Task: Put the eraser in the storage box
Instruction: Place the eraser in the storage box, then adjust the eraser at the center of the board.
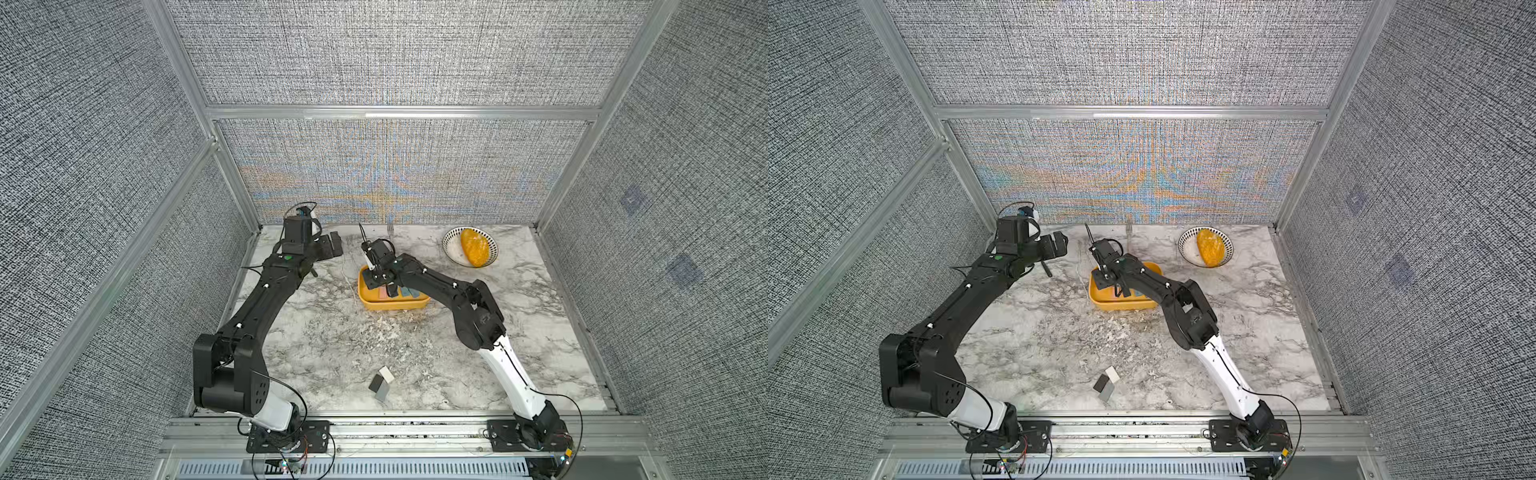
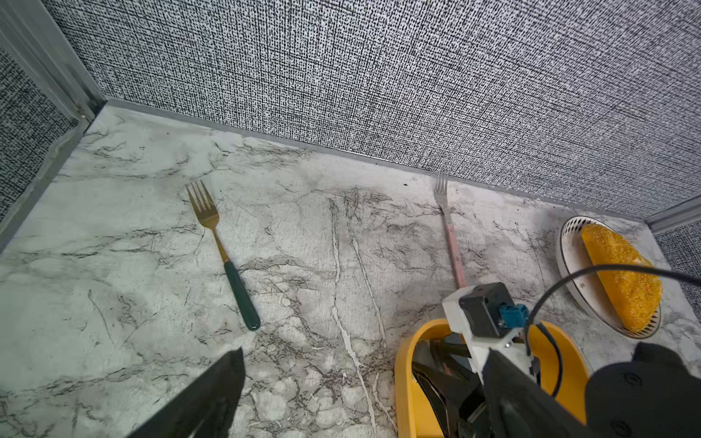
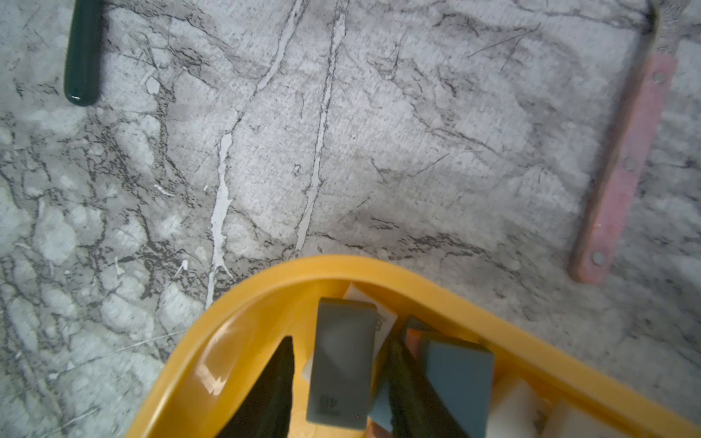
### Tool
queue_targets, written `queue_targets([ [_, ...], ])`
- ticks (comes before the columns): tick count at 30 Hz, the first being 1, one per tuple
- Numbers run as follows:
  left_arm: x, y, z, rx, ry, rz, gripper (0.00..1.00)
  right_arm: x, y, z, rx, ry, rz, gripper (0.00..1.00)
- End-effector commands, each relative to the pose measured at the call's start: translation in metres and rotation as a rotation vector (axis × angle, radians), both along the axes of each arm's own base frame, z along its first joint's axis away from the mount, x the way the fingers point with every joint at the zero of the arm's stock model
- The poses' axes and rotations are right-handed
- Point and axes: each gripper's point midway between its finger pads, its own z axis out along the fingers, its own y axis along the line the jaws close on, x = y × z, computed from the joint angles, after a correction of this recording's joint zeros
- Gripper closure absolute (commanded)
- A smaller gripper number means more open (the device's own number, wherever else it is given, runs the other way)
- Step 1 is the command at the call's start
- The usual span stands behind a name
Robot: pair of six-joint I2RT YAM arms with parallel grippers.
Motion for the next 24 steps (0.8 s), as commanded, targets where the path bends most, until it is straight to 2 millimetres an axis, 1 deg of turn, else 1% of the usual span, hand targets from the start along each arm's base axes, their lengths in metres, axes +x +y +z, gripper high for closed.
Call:
queue_targets([
  [1,0.001,-0.002,0.006,-0.007,-0.021,-0.009,0.00,0.000,0.003,0.013,0.023,-0.017,0.008,0.54],
  [3,0.001,-0.002,0.006,-0.011,-0.020,-0.010,0.00,-0.001,0.003,0.021,0.030,-0.019,0.009,0.53],
  [5,0.001,-0.002,0.007,-0.013,-0.020,-0.013,0.00,-0.003,0.001,0.034,0.037,-0.031,0.008,0.52],
  [6,0.001,-0.002,0.006,-0.014,-0.019,-0.012,0.00,-0.005,0.000,0.044,0.041,-0.043,0.006,0.51],
  [7,0.001,-0.003,0.006,-0.014,-0.020,-0.014,0.00,-0.006,-0.004,0.053,0.042,-0.056,0.002,0.50],
  [8,0.001,-0.003,0.006,-0.017,-0.020,-0.014,0.00,-0.008,-0.007,0.059,0.038,-0.065,-0.004,0.49],
  [11,0.000,-0.004,0.007,-0.021,-0.021,-0.016,0.00,-0.026,-0.023,0.079,0.028,-0.089,-0.008,0.46],
  [14,0.000,-0.004,0.008,-0.024,-0.024,-0.018,0.00,-0.059,-0.042,0.089,0.003,-0.091,-0.006,0.43],
  [17,-0.001,-0.004,0.008,-0.028,-0.027,-0.019,0.00,-0.103,-0.060,0.087,-0.030,-0.065,0.010,0.42],
  [20,-0.003,-0.005,0.009,-0.036,-0.032,-0.018,0.00,-0.150,-0.075,0.075,-0.065,-0.013,0.027,0.41],
  [22,-0.005,-0.005,0.009,-0.042,-0.036,-0.018,0.00,-0.180,-0.084,0.059,-0.097,0.034,0.041,0.40],
  [24,-0.007,-0.005,0.009,-0.048,-0.036,-0.021,0.00,-0.210,-0.094,0.039,-0.134,0.094,0.052,0.40],
])
